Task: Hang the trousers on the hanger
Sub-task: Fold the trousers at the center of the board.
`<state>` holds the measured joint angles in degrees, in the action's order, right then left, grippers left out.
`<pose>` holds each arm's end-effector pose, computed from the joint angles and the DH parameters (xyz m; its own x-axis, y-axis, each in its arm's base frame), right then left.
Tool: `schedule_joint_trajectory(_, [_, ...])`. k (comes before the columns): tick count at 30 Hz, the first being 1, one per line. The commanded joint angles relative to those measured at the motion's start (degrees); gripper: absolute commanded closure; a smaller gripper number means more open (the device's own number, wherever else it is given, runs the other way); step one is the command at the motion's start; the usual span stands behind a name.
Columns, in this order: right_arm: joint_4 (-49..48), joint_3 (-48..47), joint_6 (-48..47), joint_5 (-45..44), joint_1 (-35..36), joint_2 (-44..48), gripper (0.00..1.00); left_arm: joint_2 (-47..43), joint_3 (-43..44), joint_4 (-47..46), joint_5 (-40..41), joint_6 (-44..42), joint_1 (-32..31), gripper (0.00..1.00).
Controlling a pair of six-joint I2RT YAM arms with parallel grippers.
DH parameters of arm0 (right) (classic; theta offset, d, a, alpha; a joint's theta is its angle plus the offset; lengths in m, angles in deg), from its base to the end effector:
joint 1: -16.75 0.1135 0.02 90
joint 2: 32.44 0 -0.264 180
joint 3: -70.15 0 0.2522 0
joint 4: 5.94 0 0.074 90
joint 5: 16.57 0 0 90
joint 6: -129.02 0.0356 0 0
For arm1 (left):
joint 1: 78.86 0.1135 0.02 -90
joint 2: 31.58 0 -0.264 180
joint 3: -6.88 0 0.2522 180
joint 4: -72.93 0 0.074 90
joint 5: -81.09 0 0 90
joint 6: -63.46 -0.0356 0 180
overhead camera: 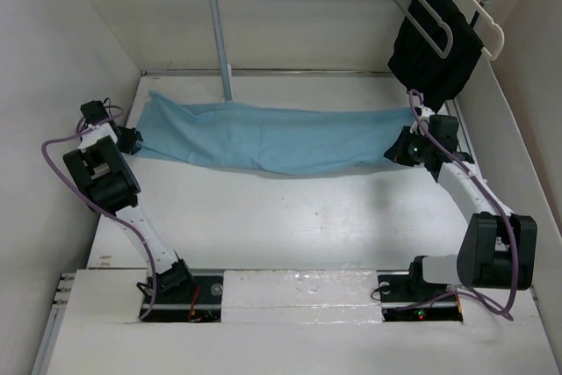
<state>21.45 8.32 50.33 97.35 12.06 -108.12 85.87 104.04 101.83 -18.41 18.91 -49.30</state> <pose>0.2799 -0.0085 0.2387 -0.6892 0.2364 -0.6849 -0.0958 0.9072 0.4096 0.3939 0.2167 0.1777 -0.1820 -0.9113 -0.3695 -0.7447 0.3731 -0.5534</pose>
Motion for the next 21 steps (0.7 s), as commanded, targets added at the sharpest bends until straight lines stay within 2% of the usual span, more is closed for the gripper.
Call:
schedule_joint_trajectory(1, [-2.1,-1.7,-0.5,-0.3,1.8,-0.4,0.97,0.6,1.7,-1.8,-0.3,0.4,0.1,0.76])
schedule_joint_trajectory(8, [-2.1,-2.8,-0.5,-0.6,3.5,-1.1,0.97,1.8,1.9,-3.4,-1.9,1.4,0.1,0.84])
schedule_joint_trajectory(13, [-1.8,-3.1,-1.2,-0.4,4.1,-1.6,0.98,-0.1,1.3,-5.0,-2.2,1.4,-0.4,1.0])
schedule_joint_trajectory(21, [-3.0,-2.1,-1.2,0.2,5.9,-2.5,0.98,-8.5,-0.9,-4.0,-0.1,1.2,-0.4,1.0])
